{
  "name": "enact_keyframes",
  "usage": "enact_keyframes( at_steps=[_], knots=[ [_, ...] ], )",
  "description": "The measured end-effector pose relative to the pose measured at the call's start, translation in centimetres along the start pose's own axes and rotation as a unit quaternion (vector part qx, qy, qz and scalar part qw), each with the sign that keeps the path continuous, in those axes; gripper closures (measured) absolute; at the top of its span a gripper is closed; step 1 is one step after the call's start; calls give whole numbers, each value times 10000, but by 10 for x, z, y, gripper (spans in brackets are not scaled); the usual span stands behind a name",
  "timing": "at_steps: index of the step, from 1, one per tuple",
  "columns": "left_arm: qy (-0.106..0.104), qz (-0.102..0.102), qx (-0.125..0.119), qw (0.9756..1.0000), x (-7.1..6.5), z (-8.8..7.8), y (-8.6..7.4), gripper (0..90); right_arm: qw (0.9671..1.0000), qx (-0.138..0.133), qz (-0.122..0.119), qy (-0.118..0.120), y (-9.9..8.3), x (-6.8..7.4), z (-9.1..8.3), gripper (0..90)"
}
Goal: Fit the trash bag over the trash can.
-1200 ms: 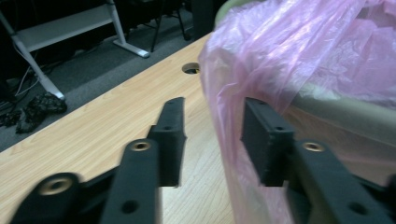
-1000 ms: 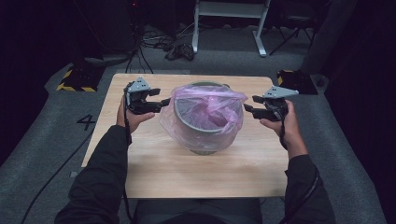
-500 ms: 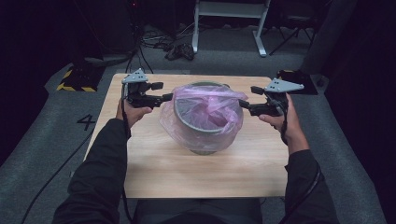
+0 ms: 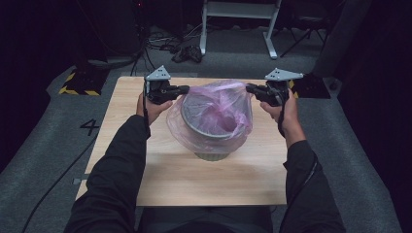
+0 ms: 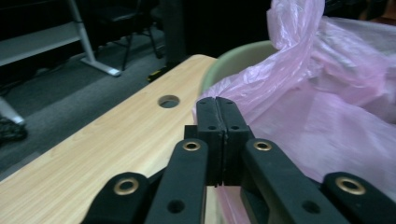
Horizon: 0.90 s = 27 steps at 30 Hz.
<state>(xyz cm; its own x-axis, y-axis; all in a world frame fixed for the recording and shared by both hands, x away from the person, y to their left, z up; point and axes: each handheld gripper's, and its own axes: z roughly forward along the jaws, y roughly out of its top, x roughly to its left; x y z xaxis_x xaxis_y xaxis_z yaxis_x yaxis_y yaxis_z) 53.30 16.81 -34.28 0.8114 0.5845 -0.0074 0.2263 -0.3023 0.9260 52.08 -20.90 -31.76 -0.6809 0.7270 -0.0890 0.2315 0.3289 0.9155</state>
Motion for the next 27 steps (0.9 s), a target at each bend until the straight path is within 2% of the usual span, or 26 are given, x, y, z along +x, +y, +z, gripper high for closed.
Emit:
enact_keyframes(
  at_steps=[2,5,8,12,15,17,20,25,27],
  knots=[
    [182,-10,47,9998,2,6,0,900,9998,91,45,-198,1,-3,7,884],
    [293,-145,139,9994,7,15,-3,900,9984,319,230,-407,-3,-10,20,882],
    [332,-304,320,9985,11,26,-9,900,9965,547,460,-441,-12,-16,32,878],
    [177,-623,360,9973,13,40,-20,900,9934,850,634,-428,-28,-18,47,867],
    [172,-816,635,9945,15,53,-30,900,9905,1099,743,-369,-40,-18,59,873],
    [136,-812,762,9937,13,59,-37,900,9888,1180,854,-323,-50,-20,63,877],
    [42,-776,768,9940,10,61,-45,899,9881,1188,957,-214,-63,-21,63,879],
    [102,-734,809,9940,10,49,-55,888,9891,1129,939,-126,-78,-18,56,860],
    [181,-678,841,9940,9,42,-60,858,9898,1128,862,-135,-83,-16,53,795]
  ],
)
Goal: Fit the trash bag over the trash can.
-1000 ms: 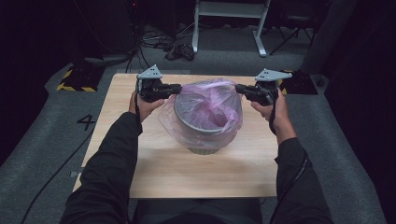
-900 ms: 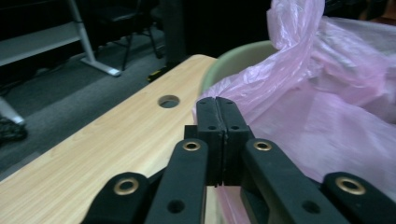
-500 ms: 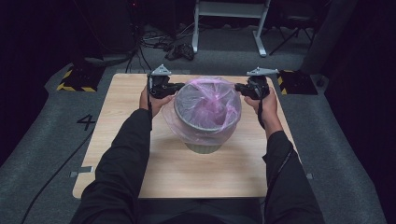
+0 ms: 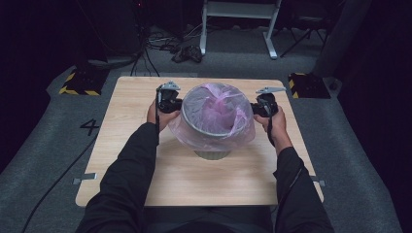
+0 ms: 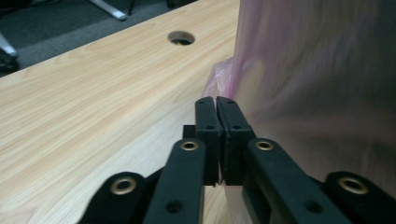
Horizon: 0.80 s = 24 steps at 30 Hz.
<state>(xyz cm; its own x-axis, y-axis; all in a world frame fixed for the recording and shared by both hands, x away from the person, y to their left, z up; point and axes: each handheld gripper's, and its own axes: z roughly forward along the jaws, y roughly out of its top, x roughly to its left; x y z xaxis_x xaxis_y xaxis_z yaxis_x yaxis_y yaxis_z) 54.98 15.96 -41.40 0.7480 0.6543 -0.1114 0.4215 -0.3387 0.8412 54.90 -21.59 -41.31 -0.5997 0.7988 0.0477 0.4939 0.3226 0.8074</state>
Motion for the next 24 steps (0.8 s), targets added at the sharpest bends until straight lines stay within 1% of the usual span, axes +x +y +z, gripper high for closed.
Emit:
enact_keyframes(
  at_steps=[1,2,3,4,5,6,8,9,10,11,13,14,16,18,19,20,21,22,23,24],
  knots=[
    [82,39,-4,10000,0,-4,-2,833,10000,-42,-82,-9,-3,1,-1,743],
    [220,54,30,9997,0,-7,-4,771,9999,-81,-131,-45,-5,2,-3,700],
    [300,32,29,9995,1,-11,-5,679,9998,-109,-116,-102,-6,2,-7,670],
    [277,-20,25,9996,3,-17,-7,566,9997,-145,-151,-155,-8,2,-11,623],
    [322,-70,27,9995,5,-22,-8,488,9994,-201,-193,-185,-9,2,-15,568],
    [402,-84,20,9992,6,-28,-10,439,9993,-230,-216,-220,-10,2,-20,524],
    [452,-99,112,9989,7,-39,-13,321,9989,-187,-321,-274,-12,1,-31,468],
    [536,-39,124,9985,6,-45,-15,298,9987,-204,-388,-267,-14,1,-37,433],
    [615,64,130,9980,5,-51,-17,288,9982,-196,-476,-297,-16,1,-42,402],
    [616,121,128,9979,4,-56,-19,273,9978,-185,-546,-328,-18,0,-48,373],
    [654,238,118,9975,1,-65,-24,257,9973,-188,-595,-379,-23,-2,-58,334],
    [674,276,125,9973,0,-70,-26,257,9971,-193,-629,-377,-25,-3,-63,322],
    [691,304,59,9971,-3,-77,-31,245,9970,-240,-640,-365,-30,-5,-72,302],
    [636,330,-3,9974,-5,-84,-35,237,9959,-187,-719,-514,-35,-6,-79,286],
    [650,354,-23,9973,-7,-88,-37,231,9957,-178,-751,-516,-37,-7,-82,276],
    [651,363,-53,9972,-8,-91,-39,228,9952,-184,-819,-503,-40,-6,-86,274],
    [590,370,-119,9975,-9,-95,-41,228,9949,-185,-847,-512,-42,-6,-88,274],
    [566,424,-155,9974,-11,-99,-43,221,9944,-184,-904,-512,-44,-4,-92,273],
    [628,490,-163,9967,-14,-103,-45,218,9941,-203,-968,-450,-47,-1,-96,270],
    [605,518,-199,9966,-15,-107,-47,218,9928,-208,-1086,-466,-48,3,-100,266]
  ],
)
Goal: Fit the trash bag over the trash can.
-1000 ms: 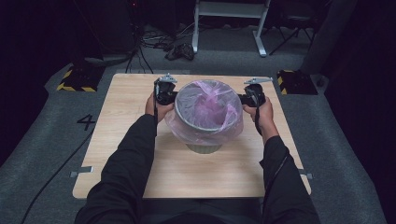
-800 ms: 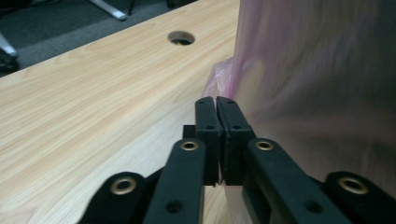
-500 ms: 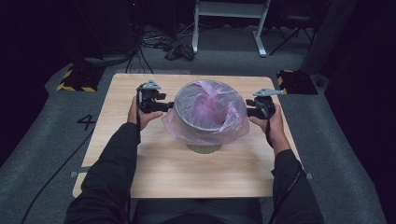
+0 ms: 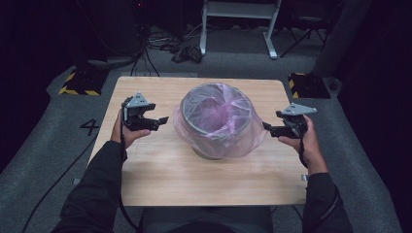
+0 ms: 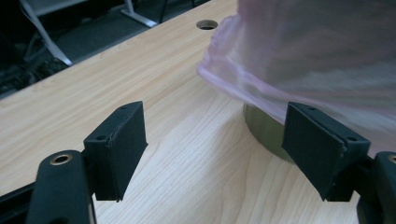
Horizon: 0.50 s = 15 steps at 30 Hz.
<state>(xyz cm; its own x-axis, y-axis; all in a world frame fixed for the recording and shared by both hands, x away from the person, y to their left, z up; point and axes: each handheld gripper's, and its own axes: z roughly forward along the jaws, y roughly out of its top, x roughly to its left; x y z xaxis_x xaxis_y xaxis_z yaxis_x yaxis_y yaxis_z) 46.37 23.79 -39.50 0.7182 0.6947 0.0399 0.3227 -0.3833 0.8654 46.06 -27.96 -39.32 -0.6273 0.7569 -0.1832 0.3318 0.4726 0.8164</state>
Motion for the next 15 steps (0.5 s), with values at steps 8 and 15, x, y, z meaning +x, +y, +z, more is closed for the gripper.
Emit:
enact_keyframes(
  at_steps=[8,15],
  knots=[
    [-682,380,-222,9967,-41,-22,-12,175,9971,-264,-535,465,0,30,-25,220],
    [-1139,849,-268,9895,-90,-12,-17,157,9900,-323,-840,1087,-9,63,-23,169]
  ],
)
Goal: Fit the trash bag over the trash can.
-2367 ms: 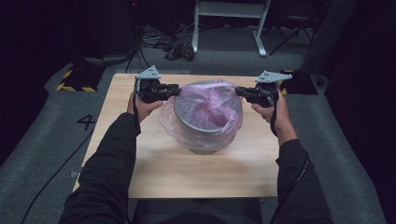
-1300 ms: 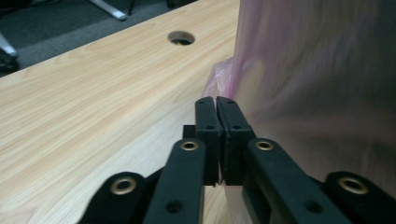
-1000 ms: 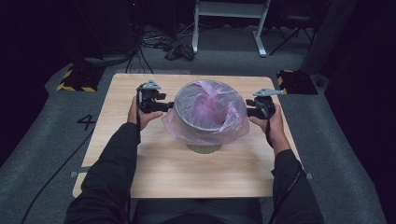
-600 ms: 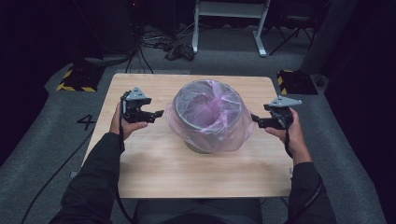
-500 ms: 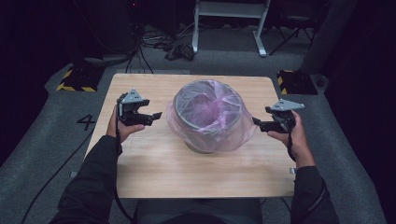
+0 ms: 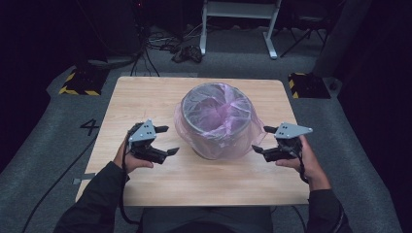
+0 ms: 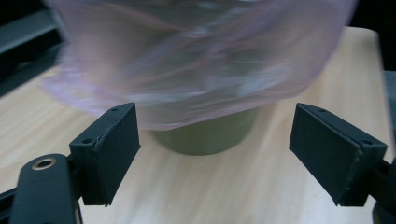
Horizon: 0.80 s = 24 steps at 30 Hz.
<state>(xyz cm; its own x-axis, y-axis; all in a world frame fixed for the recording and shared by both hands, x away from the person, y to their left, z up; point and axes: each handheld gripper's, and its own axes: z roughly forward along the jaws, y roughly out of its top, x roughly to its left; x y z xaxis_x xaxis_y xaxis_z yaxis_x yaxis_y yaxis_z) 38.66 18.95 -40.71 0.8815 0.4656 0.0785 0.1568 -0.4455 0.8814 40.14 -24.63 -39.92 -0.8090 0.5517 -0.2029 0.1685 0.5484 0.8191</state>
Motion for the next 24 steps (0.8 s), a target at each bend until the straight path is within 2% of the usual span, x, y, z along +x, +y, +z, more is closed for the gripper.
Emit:
enact_keyframes(
  at_steps=[2,6,10,13,15,16,17,20,24],
  knots=[
    [97,28,84,9999,-3,9,-1,156,9999,76,-108,82,-4,10,6,168],
    [9,-18,84,10000,-1,24,-4,157,9997,126,-197,55,-14,25,20,163],
    [118,20,140,9998,1,37,-1,161,9995,80,-236,-206,-18,31,27,171],
    [236,89,165,9995,3,43,1,230,9984,-44,-222,-512,-15,31,29,217],
    [335,171,114,9992,5,45,1,345,9978,-193,-200,-602,-13,30,28,413],
    [388,207,126,9990,6,46,1,419,9973,-214,-218,-664,-12,30,29,455],
    [448,238,121,9986,7,46,0,492,9970,-228,-247,-695,-12,30,29,546],
    [505,334,96,9981,10,46,-1,708,9971,-310,-280,-629,-12,30,29,746],
    [570,346,137,9977,14,47,-3,900,9973,-338,-316,-565,-12,31,33,887]
  ],
)
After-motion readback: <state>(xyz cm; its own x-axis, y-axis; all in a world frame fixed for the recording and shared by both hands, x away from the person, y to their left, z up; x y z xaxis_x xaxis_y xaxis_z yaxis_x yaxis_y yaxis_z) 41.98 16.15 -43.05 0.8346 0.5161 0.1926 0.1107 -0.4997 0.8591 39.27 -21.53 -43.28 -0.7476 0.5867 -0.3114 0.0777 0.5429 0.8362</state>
